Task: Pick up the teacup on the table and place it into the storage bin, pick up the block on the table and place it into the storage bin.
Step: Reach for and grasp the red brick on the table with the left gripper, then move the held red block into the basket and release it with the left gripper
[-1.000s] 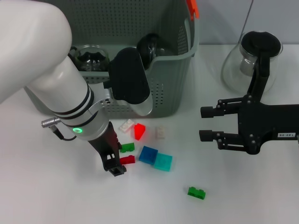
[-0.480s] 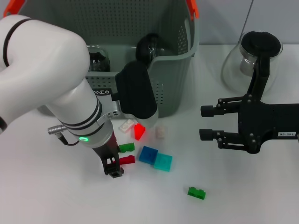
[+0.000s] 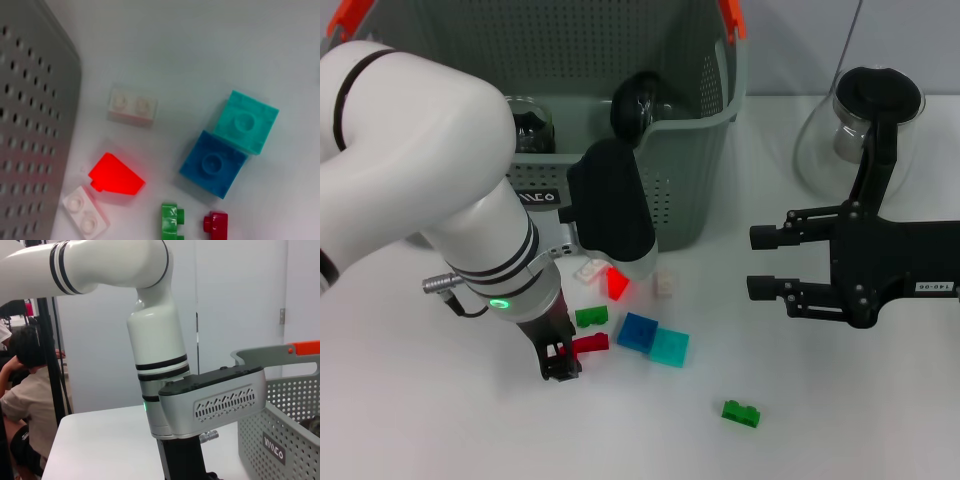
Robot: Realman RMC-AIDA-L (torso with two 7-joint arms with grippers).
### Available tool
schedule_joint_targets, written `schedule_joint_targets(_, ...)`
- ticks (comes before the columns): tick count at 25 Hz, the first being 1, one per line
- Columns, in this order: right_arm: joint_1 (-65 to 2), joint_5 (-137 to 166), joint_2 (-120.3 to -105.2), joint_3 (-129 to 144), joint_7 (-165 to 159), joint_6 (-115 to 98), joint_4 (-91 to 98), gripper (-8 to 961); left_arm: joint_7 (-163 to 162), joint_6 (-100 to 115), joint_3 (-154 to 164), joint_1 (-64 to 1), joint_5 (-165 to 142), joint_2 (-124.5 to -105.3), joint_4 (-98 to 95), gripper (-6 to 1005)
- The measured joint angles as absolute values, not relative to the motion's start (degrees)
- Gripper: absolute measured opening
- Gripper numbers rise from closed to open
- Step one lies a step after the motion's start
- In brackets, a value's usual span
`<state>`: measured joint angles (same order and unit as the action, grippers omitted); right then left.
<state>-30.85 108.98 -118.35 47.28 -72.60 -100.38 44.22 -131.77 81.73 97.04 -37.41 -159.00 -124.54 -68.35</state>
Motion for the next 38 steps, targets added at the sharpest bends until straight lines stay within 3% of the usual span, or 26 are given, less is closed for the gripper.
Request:
schedule_joint_targets(12, -31.0, 109.0, -118.23, 47.3, -73.4, -100.5, 44.4, 534, -132.2, 80.4, 96.7, -38.1, -158.8, -124.54, -66.4, 408)
schedule_joint_targets(17, -31.1, 108.9, -118.21, 47.3, -73.4, -100.5, 44.5, 534, -133.1, 80.3, 96.9, -38.3, -159.1, -124.47, -66.2, 233)
schedule_joint_targets(26, -31.0, 108.9, -118.01, 47.3, -73.4, -100.8, 44.4, 535, -131.9, 82.8, 92.6, -38.0, -158.5, -124.26, -67.4, 173)
schedule_joint_targets(31, -30.9, 108.9, -117.95, 47.3, -73.5, -101.0, 44.5, 535, -120.3, 91.9, 73.6, -37.3, -151.1, -124.06, -68.9, 183)
schedule_joint_targets(34, -31.1, 108.9, -117.98, 47.3, -73.5, -101.0, 44.5, 535, -112.4, 98.1, 59.0, -38.5, -145.3, -122.93, -65.7, 188)
schedule_joint_targets(38, -31.1, 108.9, -118.07, 47.3, -73.5, -101.2, 44.5, 534, -104.0, 104.8, 43.1, -40.3, -136.2, -117.63, -54.2, 196)
